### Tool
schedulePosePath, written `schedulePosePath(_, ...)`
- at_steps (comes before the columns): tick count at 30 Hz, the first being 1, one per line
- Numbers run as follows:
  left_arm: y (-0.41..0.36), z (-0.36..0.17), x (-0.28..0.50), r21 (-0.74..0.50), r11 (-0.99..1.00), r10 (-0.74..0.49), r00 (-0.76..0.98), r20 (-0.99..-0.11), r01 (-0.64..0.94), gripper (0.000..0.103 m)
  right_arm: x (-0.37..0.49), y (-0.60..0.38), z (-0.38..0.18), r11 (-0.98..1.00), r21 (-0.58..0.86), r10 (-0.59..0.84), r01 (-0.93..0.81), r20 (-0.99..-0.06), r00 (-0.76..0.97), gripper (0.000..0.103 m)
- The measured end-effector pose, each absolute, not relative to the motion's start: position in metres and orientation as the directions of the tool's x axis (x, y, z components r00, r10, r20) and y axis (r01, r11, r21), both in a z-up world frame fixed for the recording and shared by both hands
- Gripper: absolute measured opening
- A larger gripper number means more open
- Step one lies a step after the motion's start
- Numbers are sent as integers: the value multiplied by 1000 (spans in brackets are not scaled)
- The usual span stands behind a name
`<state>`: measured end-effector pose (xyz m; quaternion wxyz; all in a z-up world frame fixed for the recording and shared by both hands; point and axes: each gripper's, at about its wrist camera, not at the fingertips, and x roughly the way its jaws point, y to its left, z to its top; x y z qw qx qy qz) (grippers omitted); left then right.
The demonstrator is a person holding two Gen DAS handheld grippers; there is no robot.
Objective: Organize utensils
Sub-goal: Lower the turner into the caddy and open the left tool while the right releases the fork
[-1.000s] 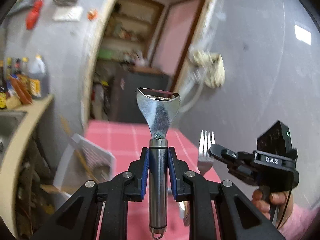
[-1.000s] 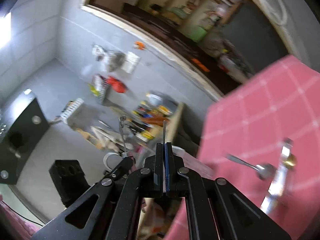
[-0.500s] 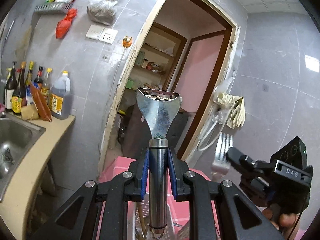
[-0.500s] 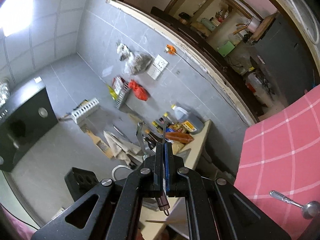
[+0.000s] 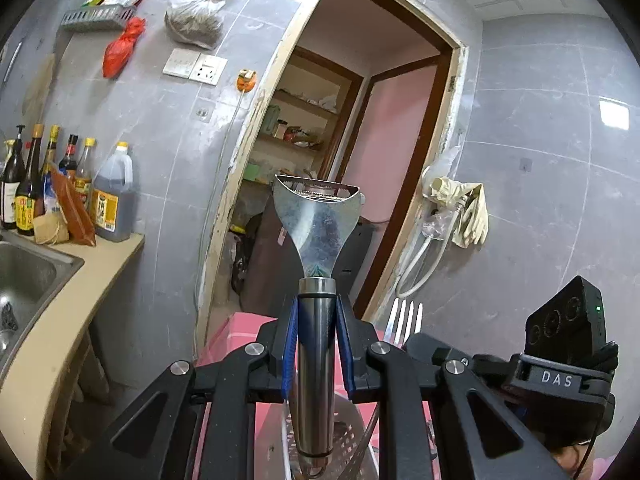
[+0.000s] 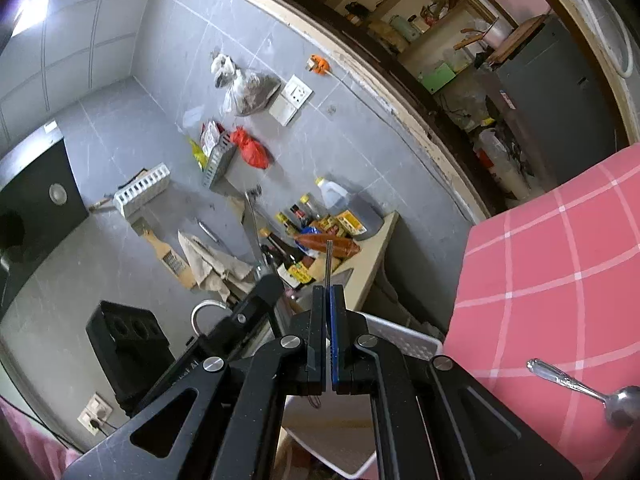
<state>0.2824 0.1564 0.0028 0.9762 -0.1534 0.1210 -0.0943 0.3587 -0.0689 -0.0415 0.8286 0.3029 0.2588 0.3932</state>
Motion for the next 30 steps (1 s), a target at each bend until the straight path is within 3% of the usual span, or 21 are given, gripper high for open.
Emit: schedulePosePath(30, 151, -15, 274, -311, 941, -224, 933, -282, 132, 18, 355, -78, -58, 518, 715, 827, -470, -278, 488, 5)
